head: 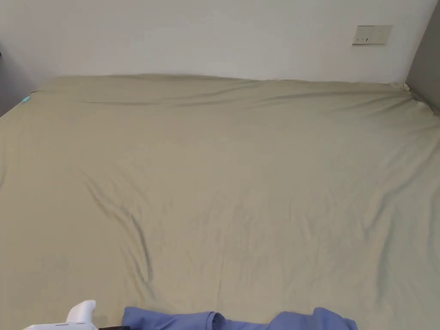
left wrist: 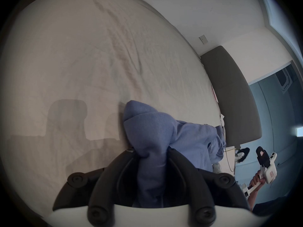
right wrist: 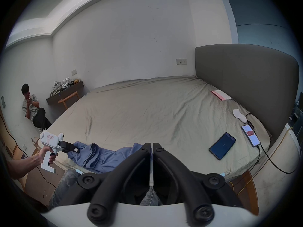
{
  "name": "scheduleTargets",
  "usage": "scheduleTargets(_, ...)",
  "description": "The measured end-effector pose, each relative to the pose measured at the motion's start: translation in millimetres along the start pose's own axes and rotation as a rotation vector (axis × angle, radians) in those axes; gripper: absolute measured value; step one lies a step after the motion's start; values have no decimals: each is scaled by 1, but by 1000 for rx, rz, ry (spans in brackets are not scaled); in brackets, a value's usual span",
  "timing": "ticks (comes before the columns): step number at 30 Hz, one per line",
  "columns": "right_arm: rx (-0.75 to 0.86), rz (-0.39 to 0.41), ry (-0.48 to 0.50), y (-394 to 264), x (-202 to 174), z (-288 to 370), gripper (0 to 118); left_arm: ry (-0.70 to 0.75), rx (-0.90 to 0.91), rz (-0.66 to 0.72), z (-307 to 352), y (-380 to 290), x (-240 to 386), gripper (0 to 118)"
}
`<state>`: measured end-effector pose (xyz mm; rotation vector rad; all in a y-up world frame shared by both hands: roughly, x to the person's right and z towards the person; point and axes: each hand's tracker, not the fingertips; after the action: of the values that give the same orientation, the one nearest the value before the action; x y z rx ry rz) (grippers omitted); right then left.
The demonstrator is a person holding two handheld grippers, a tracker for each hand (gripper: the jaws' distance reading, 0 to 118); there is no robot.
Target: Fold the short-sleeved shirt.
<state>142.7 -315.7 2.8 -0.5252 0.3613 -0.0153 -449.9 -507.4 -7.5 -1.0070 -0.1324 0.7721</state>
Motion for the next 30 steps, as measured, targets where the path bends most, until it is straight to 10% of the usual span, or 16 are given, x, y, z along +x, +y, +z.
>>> scheduleTargets(22, -12, -7, 49, -10, 2, -4, 4, 1, -42, -6, 30, 10, -7, 15)
scheduleTargets(25, -10, 13, 34, -8, 4, 0, 4, -201, -64, 137, 20, 11, -31, 35)
scheduleTargets(30, -22, -12, 12, -8, 10, -1, 4, -517, -24, 338, 5, 10, -59, 111)
